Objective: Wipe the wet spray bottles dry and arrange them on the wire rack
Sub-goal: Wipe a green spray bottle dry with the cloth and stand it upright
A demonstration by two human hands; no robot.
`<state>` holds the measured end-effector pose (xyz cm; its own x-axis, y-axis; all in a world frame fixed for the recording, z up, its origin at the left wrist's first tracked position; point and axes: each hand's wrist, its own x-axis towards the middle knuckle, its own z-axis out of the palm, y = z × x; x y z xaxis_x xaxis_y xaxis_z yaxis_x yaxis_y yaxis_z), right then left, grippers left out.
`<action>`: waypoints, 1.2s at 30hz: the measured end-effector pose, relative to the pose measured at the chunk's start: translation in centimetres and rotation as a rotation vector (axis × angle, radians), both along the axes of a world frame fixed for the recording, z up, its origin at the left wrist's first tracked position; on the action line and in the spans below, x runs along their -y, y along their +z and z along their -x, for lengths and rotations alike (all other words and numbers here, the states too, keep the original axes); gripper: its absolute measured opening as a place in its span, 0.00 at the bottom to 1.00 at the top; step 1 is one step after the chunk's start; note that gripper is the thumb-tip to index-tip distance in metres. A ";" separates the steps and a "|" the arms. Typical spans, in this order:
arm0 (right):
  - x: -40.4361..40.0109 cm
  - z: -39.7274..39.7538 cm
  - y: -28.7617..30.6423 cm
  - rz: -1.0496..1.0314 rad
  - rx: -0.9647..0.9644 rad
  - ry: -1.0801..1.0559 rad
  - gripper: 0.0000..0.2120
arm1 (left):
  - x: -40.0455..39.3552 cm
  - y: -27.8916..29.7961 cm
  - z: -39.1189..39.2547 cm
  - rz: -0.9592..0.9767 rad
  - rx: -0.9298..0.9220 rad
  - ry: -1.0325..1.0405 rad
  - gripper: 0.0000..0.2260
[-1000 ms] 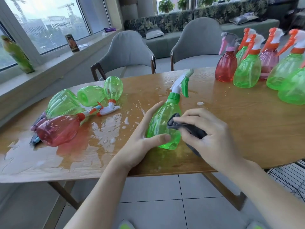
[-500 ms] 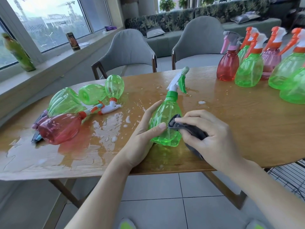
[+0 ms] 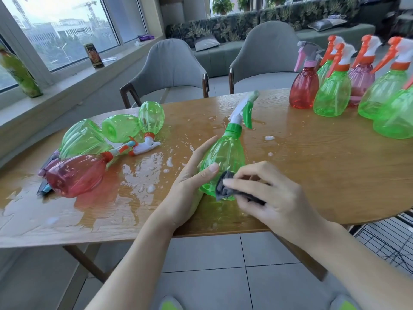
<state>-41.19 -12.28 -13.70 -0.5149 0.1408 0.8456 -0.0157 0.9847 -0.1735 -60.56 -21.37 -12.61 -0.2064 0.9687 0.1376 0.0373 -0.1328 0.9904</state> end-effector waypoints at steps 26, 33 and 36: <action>0.2 0.2 0.7 0.414 -0.065 0.042 0.11 | 1.0 1.0 -0.8 -0.012 -0.208 0.080 0.23; 1.4 0.0 -0.2 0.154 0.045 0.099 0.10 | 0.7 1.1 -1.2 -0.010 -0.250 0.128 0.18; 1.3 -0.1 0.0 0.031 0.077 0.085 0.09 | 0.7 1.1 -1.3 -0.008 -0.211 0.135 0.18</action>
<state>-41.08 -13.58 -13.73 -0.5893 0.1194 0.7991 -0.0847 0.9744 -0.2081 -59.25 -22.10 -11.52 -0.2996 0.9330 0.1993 0.2611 -0.1208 0.9577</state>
